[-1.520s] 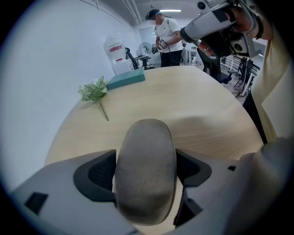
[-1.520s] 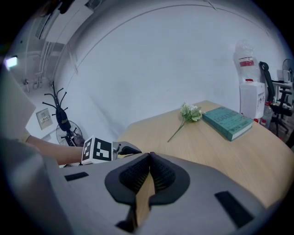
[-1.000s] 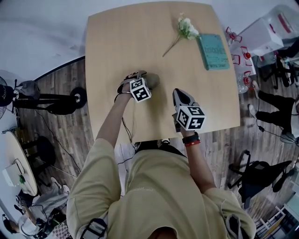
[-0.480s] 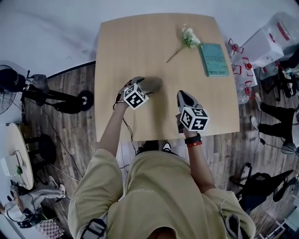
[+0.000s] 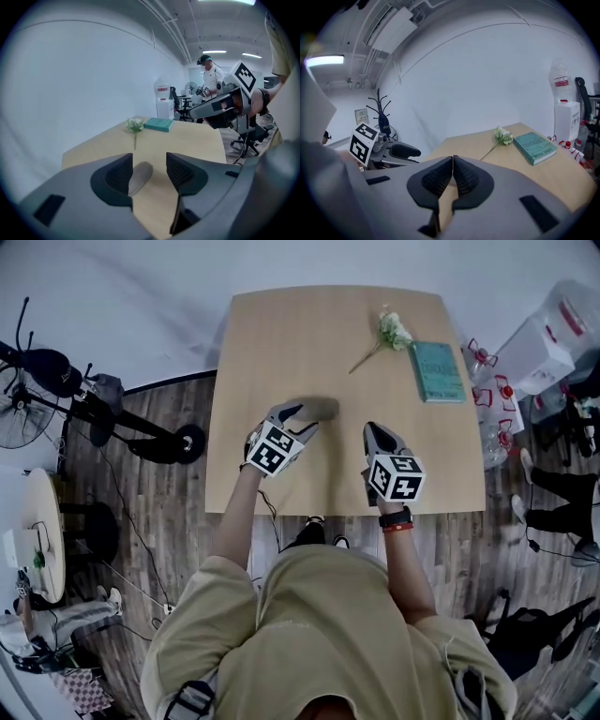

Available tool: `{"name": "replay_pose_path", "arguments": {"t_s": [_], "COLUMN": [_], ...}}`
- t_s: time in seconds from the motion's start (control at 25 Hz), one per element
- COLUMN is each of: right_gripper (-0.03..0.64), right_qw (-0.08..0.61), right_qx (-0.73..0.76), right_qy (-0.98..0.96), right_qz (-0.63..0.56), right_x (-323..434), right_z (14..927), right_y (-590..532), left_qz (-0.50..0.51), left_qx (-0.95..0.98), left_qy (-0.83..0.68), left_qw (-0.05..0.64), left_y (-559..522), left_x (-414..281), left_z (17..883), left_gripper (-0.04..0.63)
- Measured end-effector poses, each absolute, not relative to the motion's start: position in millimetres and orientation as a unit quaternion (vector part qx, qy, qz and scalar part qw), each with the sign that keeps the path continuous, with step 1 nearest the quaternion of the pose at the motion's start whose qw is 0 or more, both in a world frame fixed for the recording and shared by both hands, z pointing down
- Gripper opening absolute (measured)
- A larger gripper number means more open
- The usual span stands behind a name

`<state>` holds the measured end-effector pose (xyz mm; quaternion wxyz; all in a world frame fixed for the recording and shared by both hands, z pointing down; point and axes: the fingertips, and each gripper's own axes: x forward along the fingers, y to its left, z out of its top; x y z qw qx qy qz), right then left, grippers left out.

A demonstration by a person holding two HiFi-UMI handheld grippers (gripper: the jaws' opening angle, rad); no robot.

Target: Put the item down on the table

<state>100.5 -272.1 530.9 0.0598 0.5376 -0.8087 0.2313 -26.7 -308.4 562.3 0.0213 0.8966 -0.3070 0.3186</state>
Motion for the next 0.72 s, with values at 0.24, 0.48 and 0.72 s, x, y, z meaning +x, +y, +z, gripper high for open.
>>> {"name": "replay_pose_path", "arguments": {"t_s": [0.24, 0.48, 0.72], "right_gripper": [0.002, 0.002, 0.002], "right_qw": [0.052, 0.049, 0.05], "right_qx": [0.534, 0.533, 0.536], "right_qy": [-0.817, -0.822, -0.825], "right_qz": [0.212, 0.193, 0.173], "right_x": [96, 93, 90], "right_z": [511, 496, 487], "right_y": [-247, -225, -212], "left_qz": [0.266, 0.194, 0.144], "left_qx": [0.896, 0.891, 0.883], "left_qy": [-0.356, -0.408, -0.445], "left_qw": [0.031, 0.037, 0.043], "left_y": [-270, -238, -217], "left_x": [-38, -52, -60], "left_z": [531, 498, 473], "left_gripper": [0.2, 0.098, 0.058]}}
